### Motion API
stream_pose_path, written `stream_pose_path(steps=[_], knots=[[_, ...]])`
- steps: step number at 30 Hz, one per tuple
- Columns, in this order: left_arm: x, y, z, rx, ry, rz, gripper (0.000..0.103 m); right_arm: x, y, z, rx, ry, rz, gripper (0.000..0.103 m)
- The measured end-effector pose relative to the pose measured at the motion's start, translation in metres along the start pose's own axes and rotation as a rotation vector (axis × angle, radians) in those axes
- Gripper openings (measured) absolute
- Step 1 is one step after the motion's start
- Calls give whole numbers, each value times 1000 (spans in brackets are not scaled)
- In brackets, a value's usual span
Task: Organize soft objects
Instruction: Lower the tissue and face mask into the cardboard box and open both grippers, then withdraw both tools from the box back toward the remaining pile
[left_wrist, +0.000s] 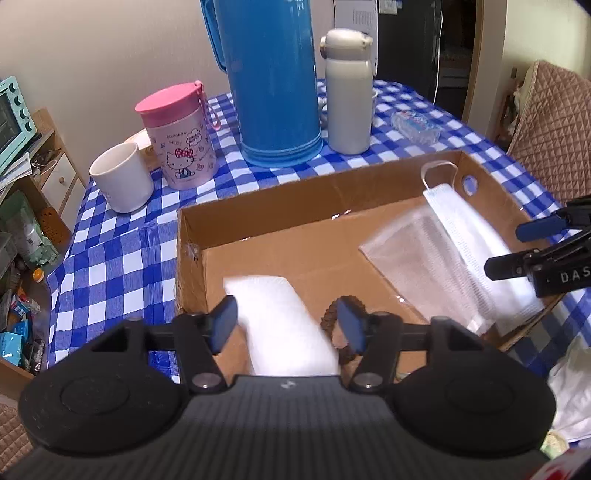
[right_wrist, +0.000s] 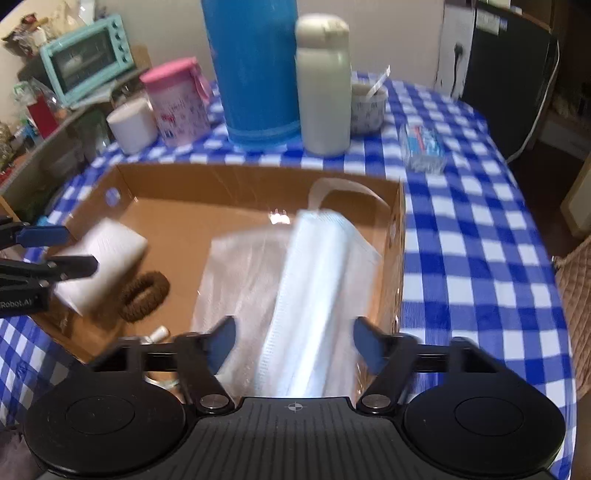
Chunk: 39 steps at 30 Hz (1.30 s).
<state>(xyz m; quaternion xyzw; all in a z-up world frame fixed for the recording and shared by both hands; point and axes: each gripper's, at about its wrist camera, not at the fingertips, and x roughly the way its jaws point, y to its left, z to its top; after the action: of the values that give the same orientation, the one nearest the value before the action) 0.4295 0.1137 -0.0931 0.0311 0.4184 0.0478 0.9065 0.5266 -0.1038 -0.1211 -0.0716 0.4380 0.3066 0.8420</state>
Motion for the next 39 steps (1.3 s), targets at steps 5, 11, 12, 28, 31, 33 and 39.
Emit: stream_pose_path(steps=[5, 11, 12, 28, 31, 33, 39], knots=[[-11, 1, -1, -5, -6, -8, 62, -14, 6, 0, 3, -21, 26, 72], [-31, 4, -4, -40, -13, -26, 62, -33, 9, -7, 36, -29, 59, 72], [-35, 4, -5, -49, -12, -30, 62, -37, 10, -9, 44, -34, 65, 72], [-102, -2, -19, -113, -20, -40, 62, -99, 16, -35, 115, -83, 99, 72], [-115, -5, -24, -118, -25, -41, 62, -111, 19, -40, 118, -99, 107, 72], [-124, -6, -28, -121, -27, -40, 62, -118, 21, -43, 119, -106, 111, 72], [-151, -6, -44, -139, -26, -24, 62, -141, 29, -57, 120, -123, 120, 72]])
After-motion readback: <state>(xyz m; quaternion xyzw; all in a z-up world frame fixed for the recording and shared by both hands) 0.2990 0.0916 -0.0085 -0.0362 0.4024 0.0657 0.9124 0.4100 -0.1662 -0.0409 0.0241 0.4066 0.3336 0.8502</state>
